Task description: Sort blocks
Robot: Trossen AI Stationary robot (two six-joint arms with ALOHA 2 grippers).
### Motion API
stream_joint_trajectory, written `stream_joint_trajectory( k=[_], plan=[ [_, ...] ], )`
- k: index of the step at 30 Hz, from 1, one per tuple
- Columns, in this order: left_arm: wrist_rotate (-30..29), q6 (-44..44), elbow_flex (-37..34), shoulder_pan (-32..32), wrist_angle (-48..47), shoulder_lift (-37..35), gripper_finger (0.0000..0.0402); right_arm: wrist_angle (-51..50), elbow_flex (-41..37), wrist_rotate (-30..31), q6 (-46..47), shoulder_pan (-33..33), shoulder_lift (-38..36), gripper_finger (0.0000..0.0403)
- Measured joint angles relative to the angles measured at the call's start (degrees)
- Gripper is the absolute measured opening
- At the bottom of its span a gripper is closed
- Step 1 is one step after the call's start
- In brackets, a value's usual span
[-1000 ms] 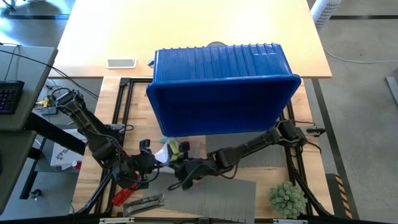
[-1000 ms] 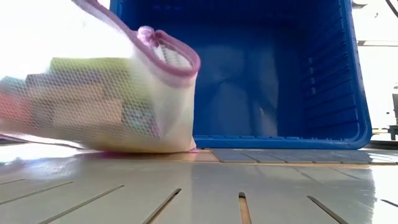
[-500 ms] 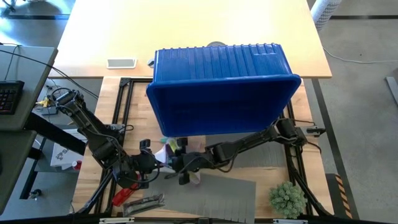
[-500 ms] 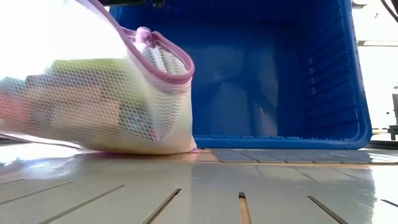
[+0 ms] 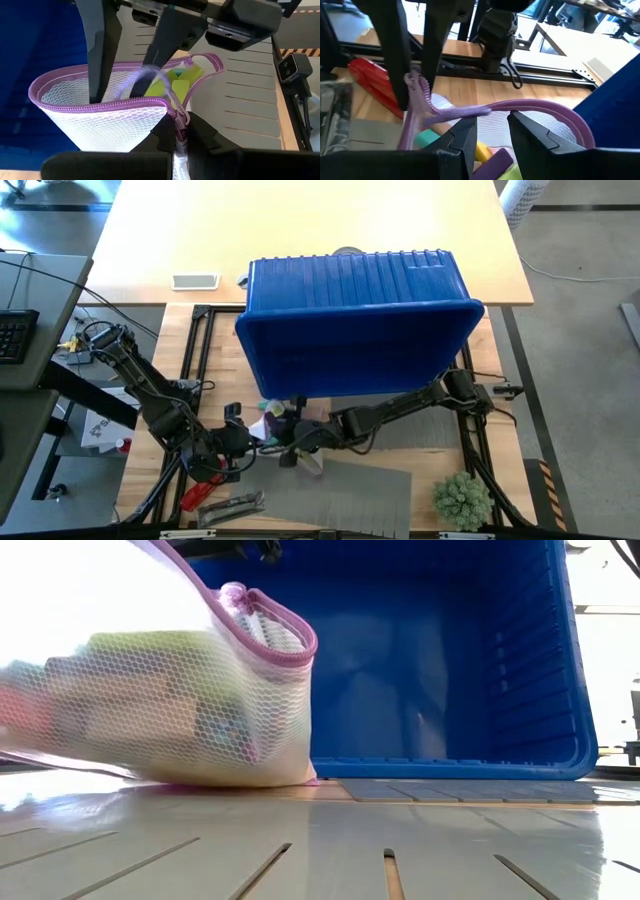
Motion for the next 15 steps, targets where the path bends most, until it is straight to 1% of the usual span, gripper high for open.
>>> stream_joint_trajectory(
  k=[2,4,6,8,9,15],
  plan=[
    [-0.4,0.0,0.0,0.0,0.1,0.0,0.0,0.0,0.0,0.3,0.0,-0.1,0.0,0.0098],
    [-0.5,-0.2,0.0,0.0,0.0,0.0,0.0,-0.4,0.0,0.4,-0.2,-0.2,0.0,0.0089],
    [-0.6,-0.8,0.0,0.0,0.1,0.0,0.0,-0.8,0.0,0.4,-1.3,-0.2,0.0,0.0064],
    [-0.7,-1.7,0.0,0.0,0.0,0.0,0.0,-1.6,0.0,0.4,-2.6,-0.2,0.0,0.0024],
    [-0.7,-2.2,0.0,0.0,-0.1,0.0,0.0,-2.0,0.0,0.5,-3.3,-0.2,0.0,0.0013],
    [-1.5,-6.3,0.0,-0.5,-4.4,-0.2,0.0,-4.2,0.0,1.9,-4.0,0.6,0.0,0.0002]
  ],
)
